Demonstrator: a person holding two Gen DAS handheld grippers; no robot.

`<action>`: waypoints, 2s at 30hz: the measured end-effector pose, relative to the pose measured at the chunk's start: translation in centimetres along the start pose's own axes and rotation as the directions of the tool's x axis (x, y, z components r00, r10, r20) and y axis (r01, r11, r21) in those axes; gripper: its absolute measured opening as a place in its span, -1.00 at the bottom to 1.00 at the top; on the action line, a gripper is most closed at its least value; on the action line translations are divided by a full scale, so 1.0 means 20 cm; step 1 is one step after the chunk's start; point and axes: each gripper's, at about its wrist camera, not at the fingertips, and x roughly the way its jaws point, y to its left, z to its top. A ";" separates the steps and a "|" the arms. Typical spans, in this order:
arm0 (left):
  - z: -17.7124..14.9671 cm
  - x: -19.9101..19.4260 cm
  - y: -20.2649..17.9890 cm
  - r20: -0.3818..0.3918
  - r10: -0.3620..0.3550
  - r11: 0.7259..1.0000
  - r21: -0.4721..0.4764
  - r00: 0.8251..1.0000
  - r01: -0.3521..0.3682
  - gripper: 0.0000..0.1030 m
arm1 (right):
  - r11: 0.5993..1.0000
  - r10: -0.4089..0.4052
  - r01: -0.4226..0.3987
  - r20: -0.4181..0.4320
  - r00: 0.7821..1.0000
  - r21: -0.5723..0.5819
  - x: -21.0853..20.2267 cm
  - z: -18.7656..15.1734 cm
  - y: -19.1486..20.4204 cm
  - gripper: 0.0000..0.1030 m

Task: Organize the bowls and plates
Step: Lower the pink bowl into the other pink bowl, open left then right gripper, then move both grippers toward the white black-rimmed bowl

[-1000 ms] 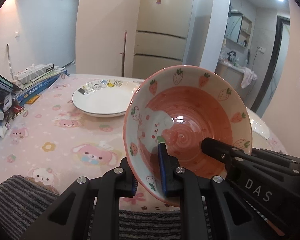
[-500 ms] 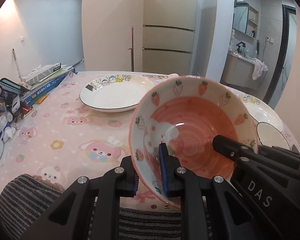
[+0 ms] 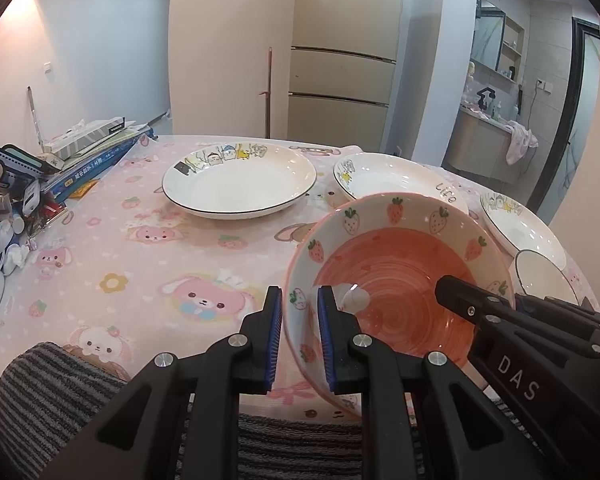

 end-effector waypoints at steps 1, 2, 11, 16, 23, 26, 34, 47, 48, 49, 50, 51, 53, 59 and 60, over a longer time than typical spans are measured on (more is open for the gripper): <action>0.00 0.00 0.00 0.003 -0.014 1.000 -0.004 1.000 0.014 -0.62 | 1.000 -0.001 0.001 -0.002 1.000 0.000 0.00 0.00 0.00 -0.77; 0.00 -0.01 0.00 0.005 -0.030 1.000 -0.005 1.000 0.030 -0.62 | 1.000 -0.002 0.002 -0.006 1.000 0.000 0.01 0.00 0.00 -0.76; 0.00 -0.01 0.03 0.008 -0.017 0.999 -0.027 1.000 0.017 0.18 | 1.000 0.012 -0.012 -0.033 0.999 0.013 0.03 0.01 -0.03 -0.71; 0.00 -0.02 0.04 0.012 -0.025 0.999 -0.036 1.000 0.025 0.25 | 0.999 0.029 -0.028 -0.042 0.999 0.031 0.04 0.02 -0.05 -0.65; 0.01 -0.01 0.09 0.003 -0.074 0.993 -0.095 0.997 0.074 0.41 | 0.997 0.062 -0.061 -0.043 0.997 0.042 0.04 0.03 -0.06 -0.53; 0.01 -0.03 0.11 0.021 -0.066 0.991 -0.115 0.998 0.068 0.49 | 0.996 0.077 -0.074 -0.042 0.996 0.055 0.03 0.03 -0.06 -0.45; 0.03 -0.10 0.17 0.088 -0.071 0.985 -0.152 0.994 0.084 0.64 | 0.990 0.132 -0.129 -0.041 0.990 0.054 0.00 0.05 -0.06 -0.14; 0.03 -0.10 0.15 0.085 -0.069 0.988 -0.130 0.994 0.080 0.64 | 0.991 0.118 -0.115 -0.040 0.992 0.063 -0.01 0.06 -0.09 -0.04; 0.03 -0.10 0.14 0.083 -0.069 0.989 -0.129 0.994 0.079 0.64 | 0.992 0.113 -0.111 -0.034 0.993 0.055 -0.02 0.06 -0.09 -0.04; 0.03 -0.10 0.14 0.083 -0.069 0.988 -0.129 0.994 0.080 0.64 | 0.993 0.109 -0.107 -0.029 0.994 0.049 -0.02 0.06 -0.08 -0.04; 0.03 -0.10 0.14 0.083 -0.070 0.988 -0.130 0.994 0.081 0.64 | 0.994 0.106 -0.104 -0.027 0.994 0.045 -0.03 0.06 -0.08 -0.04; 0.03 -0.10 0.14 0.084 -0.071 0.988 -0.132 0.994 0.082 0.64 | 0.994 0.105 -0.104 -0.026 0.994 0.043 -0.03 0.06 -0.08 -0.04; 0.03 -0.10 0.15 0.086 -0.073 0.988 -0.132 0.994 0.084 0.64 | 0.993 0.111 -0.110 -0.020 0.994 0.046 -0.04 0.07 -0.09 -0.04; 0.03 -0.15 0.12 0.114 -0.036 0.994 -0.100 0.993 0.047 0.64 | 0.989 0.136 -0.136 0.006 0.991 0.052 -0.09 0.08 -0.09 -0.04; 0.03 -0.17 0.10 0.135 -0.031 0.996 -0.080 0.990 0.042 0.64 | 0.988 0.146 -0.146 0.003 0.989 0.056 -0.10 0.09 -0.09 -0.04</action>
